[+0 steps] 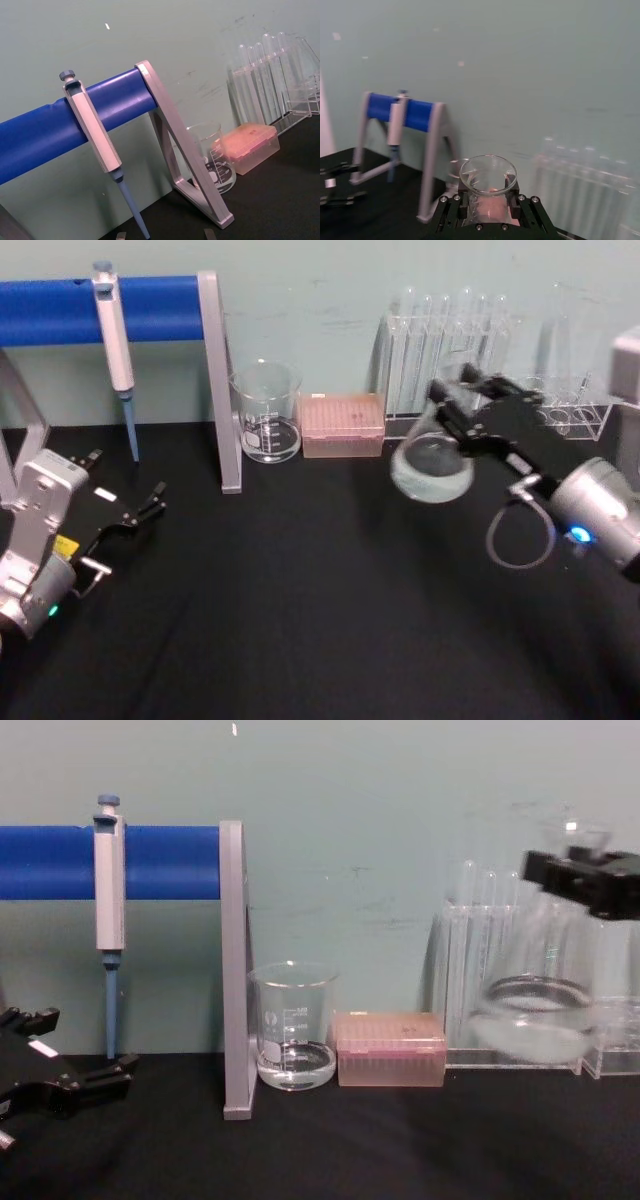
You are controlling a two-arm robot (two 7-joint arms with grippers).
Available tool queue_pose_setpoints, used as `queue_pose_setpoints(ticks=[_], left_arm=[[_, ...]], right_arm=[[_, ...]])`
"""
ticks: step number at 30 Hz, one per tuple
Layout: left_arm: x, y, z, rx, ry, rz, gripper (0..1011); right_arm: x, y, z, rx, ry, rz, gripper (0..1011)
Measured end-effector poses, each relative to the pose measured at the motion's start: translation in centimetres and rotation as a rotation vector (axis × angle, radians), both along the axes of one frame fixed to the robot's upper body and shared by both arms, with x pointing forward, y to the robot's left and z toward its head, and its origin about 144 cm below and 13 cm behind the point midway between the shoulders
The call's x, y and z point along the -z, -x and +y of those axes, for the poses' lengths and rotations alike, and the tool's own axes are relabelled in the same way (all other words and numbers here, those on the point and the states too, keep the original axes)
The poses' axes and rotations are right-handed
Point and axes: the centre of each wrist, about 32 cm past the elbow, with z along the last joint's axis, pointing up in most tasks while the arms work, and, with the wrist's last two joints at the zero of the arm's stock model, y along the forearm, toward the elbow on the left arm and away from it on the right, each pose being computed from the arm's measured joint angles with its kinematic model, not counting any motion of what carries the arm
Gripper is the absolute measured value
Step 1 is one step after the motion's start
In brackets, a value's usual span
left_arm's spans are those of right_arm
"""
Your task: Grasp the erlenmeyer flask with one hand, shake it three times, then place it back.
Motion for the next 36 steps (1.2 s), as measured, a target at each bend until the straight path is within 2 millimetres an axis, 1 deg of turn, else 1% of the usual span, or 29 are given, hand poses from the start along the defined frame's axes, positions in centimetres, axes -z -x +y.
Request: queue_pose_setpoints(ticks=[2, 5, 8, 9, 11, 12, 16, 18, 20, 23, 28, 32, 36], left_arm=[[0.0, 0.0, 0.0, 0.000, 0.000, 0.000, 1001], [0.0, 0.0, 0.0, 0.000, 0.000, 0.000, 1001], [0.0, 0.0, 0.0, 0.000, 0.000, 0.000, 1001], [0.0, 0.0, 0.0, 0.000, 0.000, 0.000, 1001], [0.0, 0.0, 0.0, 0.000, 0.000, 0.000, 1001], [0.0, 0.0, 0.0, 0.000, 0.000, 0.000, 1001], [0.0, 0.0, 0.0, 0.000, 0.000, 0.000, 1001], [0.0, 0.0, 0.0, 0.000, 0.000, 0.000, 1001], [0.0, 0.0, 0.0, 0.000, 0.000, 0.000, 1001], [0.0, 0.0, 0.0, 0.000, 0.000, 0.000, 1001], [0.0, 0.0, 0.0, 0.000, 0.000, 0.000, 1001], [0.0, 0.0, 0.0, 0.000, 0.000, 0.000, 1001], [0.0, 0.0, 0.0, 0.000, 0.000, 0.000, 1001]], right_arm=[[0.0, -0.3, 0.7, -0.037, 0.001, 0.005, 456], [0.1, -1.0, 2.4, -0.133, 0.006, 0.011, 456], [0.1, -1.5, 3.5, -0.195, 0.008, 0.018, 456], [0.1, -1.8, 4.3, -0.236, 0.010, 0.022, 456], [0.1, -2.1, 5.0, -0.274, 0.011, 0.023, 456], [0.1, -2.4, 5.8, -0.314, 0.013, 0.027, 456], [0.1, -3.0, 7.5, -0.397, 0.013, 0.033, 453], [0.1, -3.1, 7.9, -0.412, 0.014, 0.034, 456], [0.1, -3.4, 9.0, -0.464, 0.014, 0.039, 456], [0.1, -3.6, 9.5, -0.490, 0.013, 0.041, 456], [0.1, -3.7, 9.8, -0.502, 0.008, 0.042, 453], [0.2, -3.5, 9.4, -0.488, 0.004, 0.038, 456], [0.2, -3.2, 8.5, -0.445, -0.002, 0.031, 456]])
